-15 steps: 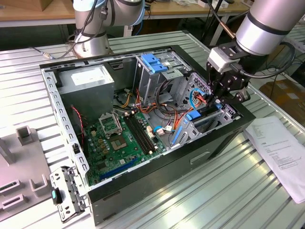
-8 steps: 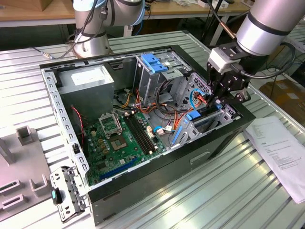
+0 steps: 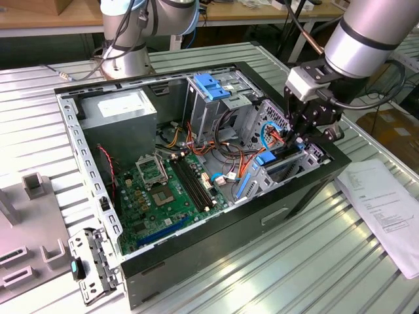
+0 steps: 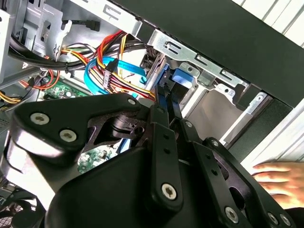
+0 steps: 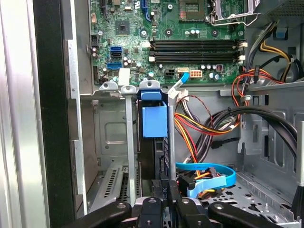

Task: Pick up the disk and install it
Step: 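Insert the first disk wire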

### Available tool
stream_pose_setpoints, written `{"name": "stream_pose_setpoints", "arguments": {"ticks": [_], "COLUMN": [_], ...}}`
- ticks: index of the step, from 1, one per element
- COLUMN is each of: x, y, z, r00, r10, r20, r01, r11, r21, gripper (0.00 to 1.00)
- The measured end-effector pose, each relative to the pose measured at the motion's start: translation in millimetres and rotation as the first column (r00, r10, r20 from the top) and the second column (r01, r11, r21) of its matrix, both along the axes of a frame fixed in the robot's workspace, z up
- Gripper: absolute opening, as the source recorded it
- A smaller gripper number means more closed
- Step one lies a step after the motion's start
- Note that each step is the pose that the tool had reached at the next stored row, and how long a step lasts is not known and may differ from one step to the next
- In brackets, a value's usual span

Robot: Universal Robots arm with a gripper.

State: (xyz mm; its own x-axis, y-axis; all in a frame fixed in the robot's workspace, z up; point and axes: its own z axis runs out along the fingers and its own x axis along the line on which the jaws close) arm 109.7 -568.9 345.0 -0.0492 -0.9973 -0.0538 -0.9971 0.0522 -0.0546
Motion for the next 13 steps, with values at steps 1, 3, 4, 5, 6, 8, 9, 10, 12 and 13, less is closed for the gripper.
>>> {"name": "stream_pose_setpoints", "arguments": {"ticks": [1, 3, 4, 5, 6, 8, 9, 10, 12, 13], "x": [0.0, 0.0, 0.0, 0.0, 0.1, 0.5, 0.8, 1.0, 1.1, 1.1], "y": [0.0, -0.2, -0.3, -0.5, -0.6, -0.7, -0.6, -0.6, -1.2, -1.3], "z": [-0.3, -1.1, -1.7, -2.4, -2.5, -2.4, -2.0, -1.8, -1.8, -1.8], "r00": [1.0000, 1.0000, 1.0000, 1.0000, 1.0000, 1.0000, 1.0000, 1.0000, 1.0000, 1.0000], "r10": [0.000, 0.000, 0.000, 0.000, 0.000, -0.001, -0.001, -0.001, -0.002, -0.002], "r20": [0.0000, -0.0001, -0.0001, 0.0000, -0.0001, -0.0001, -0.0001, 0.0000, 0.0000, -0.0001], "r01": [0.000, 0.000, 0.000, 0.000, 0.000, 0.001, 0.001, 0.001, 0.002, 0.002], "r11": [1.0000, 1.0000, 1.0000, 1.0000, 1.0000, 1.0000, 1.0000, 1.0000, 1.0000, 1.0000], "r21": [0.0003, 0.0013, 0.0020, 0.0049, 0.0056, 0.0066, 0.0061, 0.0065, 0.0074, 0.0075], "gripper": [0.17, 0.17, 0.17, 0.17, 0.17, 0.17, 0.17, 0.17, 0.17, 0.17]}}
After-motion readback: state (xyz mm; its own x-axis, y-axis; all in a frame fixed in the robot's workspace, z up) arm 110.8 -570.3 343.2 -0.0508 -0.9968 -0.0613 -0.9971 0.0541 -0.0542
